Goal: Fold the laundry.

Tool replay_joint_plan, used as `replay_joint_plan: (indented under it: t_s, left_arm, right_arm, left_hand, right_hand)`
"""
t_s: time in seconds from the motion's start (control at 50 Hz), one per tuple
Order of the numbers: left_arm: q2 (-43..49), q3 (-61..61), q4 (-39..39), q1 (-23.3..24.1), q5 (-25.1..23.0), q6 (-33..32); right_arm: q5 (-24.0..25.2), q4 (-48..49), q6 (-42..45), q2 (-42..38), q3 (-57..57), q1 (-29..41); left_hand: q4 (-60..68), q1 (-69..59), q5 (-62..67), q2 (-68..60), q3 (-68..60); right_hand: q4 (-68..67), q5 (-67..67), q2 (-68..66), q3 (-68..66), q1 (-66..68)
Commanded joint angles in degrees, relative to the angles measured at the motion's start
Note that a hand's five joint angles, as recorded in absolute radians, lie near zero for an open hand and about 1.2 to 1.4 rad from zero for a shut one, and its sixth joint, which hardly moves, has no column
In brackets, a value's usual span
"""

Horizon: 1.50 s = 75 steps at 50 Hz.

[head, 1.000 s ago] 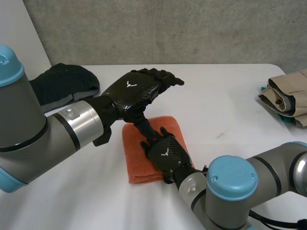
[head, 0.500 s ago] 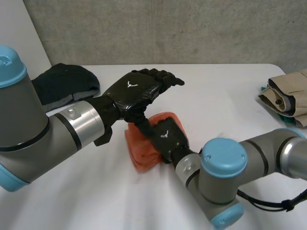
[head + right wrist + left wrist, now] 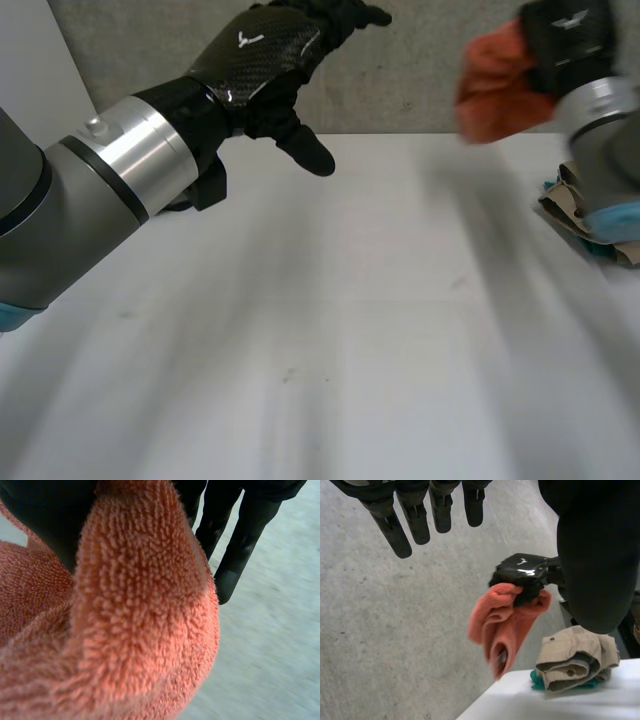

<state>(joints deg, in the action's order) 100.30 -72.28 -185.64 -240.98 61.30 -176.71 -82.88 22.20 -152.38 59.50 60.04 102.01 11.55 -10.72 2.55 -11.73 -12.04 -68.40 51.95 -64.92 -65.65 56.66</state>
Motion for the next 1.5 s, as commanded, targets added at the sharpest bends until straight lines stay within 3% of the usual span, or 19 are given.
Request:
replay_joint_plan:
  t_s: [0.02, 0.24, 0.38, 0.4, 0.44, 0.46, 0.48, 0.58, 0.68, 0.78, 0.82, 0.96, 1.04, 1.12, 1.18, 1.3, 1.36, 1.42, 1.5]
  left_arm:
    - [0.33, -1.81, -1.84, 0.77, 0.4, 0.4]
    - [4.37, -4.53, -1.92, 2.61, 0.49, -0.21]
    - [5.43, -5.15, -1.92, 3.41, 0.58, -0.21]
    - [5.43, -5.06, -1.92, 3.41, 0.58, -0.21]
    - [5.25, -4.98, -1.92, 3.41, 0.58, -0.21]
    - [5.16, -4.89, -1.92, 3.41, 0.58, -0.21]
    - [5.08, -4.8, -1.92, 3.41, 0.58, -0.21]
    - [4.46, -4.36, -1.92, 3.67, 0.58, -0.13]
    - [2.79, -4.45, -1.84, 4.37, 0.58, -0.13]
    - [1.82, -5.33, -1.84, 4.64, 0.49, -0.04]
    - [1.82, -5.33, -1.66, 4.64, 0.49, 0.05]
    - [1.82, -5.33, -1.66, 4.81, 0.4, 0.4]
    - [1.65, -4.28, -1.92, 4.9, 0.49, 0.58]
    - [0.86, -1.56, -2.19, 5.08, 0.58, 1.1]
    - [-0.19, 1.6, -2.45, 5.25, 1.62, 3.2]
    - [-1.6, 7.58, -2.63, 4.03, 7.42, 5.24]
    - [-2.31, 9.26, -1.66, -1.76, 11.29, 4.97]
    - [-2.66, 9.18, 0.36, -10.89, 13.84, 4.36]
    - [-0.56, 8.82, 3.78, -19.78, 14.82, -1.25]
  right_arm:
    - [11.39, 0.56, -0.11, -1.4, -2.3, -15.23]
    - [30.56, 1.09, -0.73, -20.37, -4.49, -31.41]
    - [36.47, 0.56, -0.2, -22.59, -3.88, -34.94]
    - [37.17, 0.56, -0.55, -22.33, -3.53, -35.12]
    - [37.35, 0.56, -0.9, -21.89, -3.0, -35.12]
    - [37.44, 0.56, -0.81, -21.02, -2.65, -35.12]
    - [37.26, 0.47, -0.81, -20.05, -2.48, -35.12]
    - [34.89, -0.84, -3.18, -11.27, -1.07, -35.03]
    - [26.48, -7.77, -8.71, -2.31, 1.56, -35.47]
    - [16.45, -16.12, -8.2, 2.1, 1.92, -39.15]
    - [11.54, -19.98, -5.49, 3.94, 1.22, -42.39]
    - [4.05, -21.24, 12.08, 5.1, -2.99, -46.11]
    - [1.14, -16.85, 13.69, 5.1, -8.0, -45.14]
    - [-0.01, -9.56, 8.08, 6.58, -9.68, -42.25]
    - [0.61, -3.14, 1.75, 12.38, -8.28, -36.98]
    - [10.26, 5.13, -7.93, 18.45, 2.61, -23.18]
    - [16.5, 5.05, -8.81, 19.69, 8.5, -15.28]
    - [20.02, 1.99, -8.2, 19.51, 14.81, -7.91]
    - [19.34, -4.16, -5.31, 18.11, 20.45, -1.92]
  left_hand:
    - [-0.16, -0.68, -1.16, 0.34, 0.65]
    - [-0.16, -0.68, -1.16, 0.34, 0.65]
    - [-0.16, -0.68, -1.16, 0.34, 0.65]
    - [-0.16, -0.68, -1.16, 0.34, 0.65]
    - [-0.16, -0.68, -1.16, 0.34, 0.65]
    - [0.0, -0.84, -1.0, 0.17, 0.48]
    - [-0.16, -0.68, -1.16, 0.34, 0.65]
    - [-0.16, -0.68, -1.16, 0.34, 0.65]
    - [-0.16, -0.68, -1.16, 0.34, 0.65]
    - [-0.16, -0.68, -1.16, 0.34, 0.65]
    - [-0.16, -0.68, -1.16, 0.34, 0.65]
    - [-0.16, -0.68, -1.16, 0.34, 0.65]
    - [-0.16, -0.68, -1.16, 0.34, 0.65]
    - [-0.16, -0.68, -1.16, 0.34, 0.65]
    - [-0.33, -0.51, -1.33, 0.51, 0.81]
    - [-1.17, 0.33, -2.17, 1.35, 1.66]
    - [-1.17, 0.33, -2.17, 1.35, 1.66]
    - [-1.0, 0.16, -2.0, 1.18, 1.49]
    - [-1.01, 0.17, -2.01, 1.18, 1.49]
  right_hand:
    - [-11.6, 18.05, -15.08, -14.35, 23.34]
    - [-11.6, 18.05, -15.08, -14.35, 23.34]
    - [-11.6, 18.05, -15.08, -14.35, 23.34]
    - [-8.33, 14.78, -11.81, -11.07, 20.06]
    - [19.49, -13.05, 16.01, 16.75, -7.76]
    - [49.1, -42.66, 45.62, 46.36, -37.37]
    - [58.4, -51.95, 54.92, 55.65, -46.66]
    - [58.4, -51.95, 54.92, 55.65, -46.66]
    - [58.4, -51.95, 54.92, 55.65, -46.66]
    - [58.4, -51.95, 54.92, 55.65, -46.66]
    - [58.4, -51.95, 54.92, 55.65, -46.66]
    - [58.4, -51.95, 54.92, 55.65, -46.66]
    - [58.4, -51.95, 54.92, 55.65, -46.66]
    - [58.4, -51.95, 54.92, 55.65, -46.66]
    - [58.4, -51.95, 54.92, 55.65, -46.66]
    - [58.4, -51.95, 54.92, 55.65, -46.66]
    - [58.4, -51.95, 54.92, 55.65, -46.66]
    - [58.4, -51.95, 54.92, 55.65, -46.66]
    - [58.4, -51.95, 54.92, 55.65, -46.66]
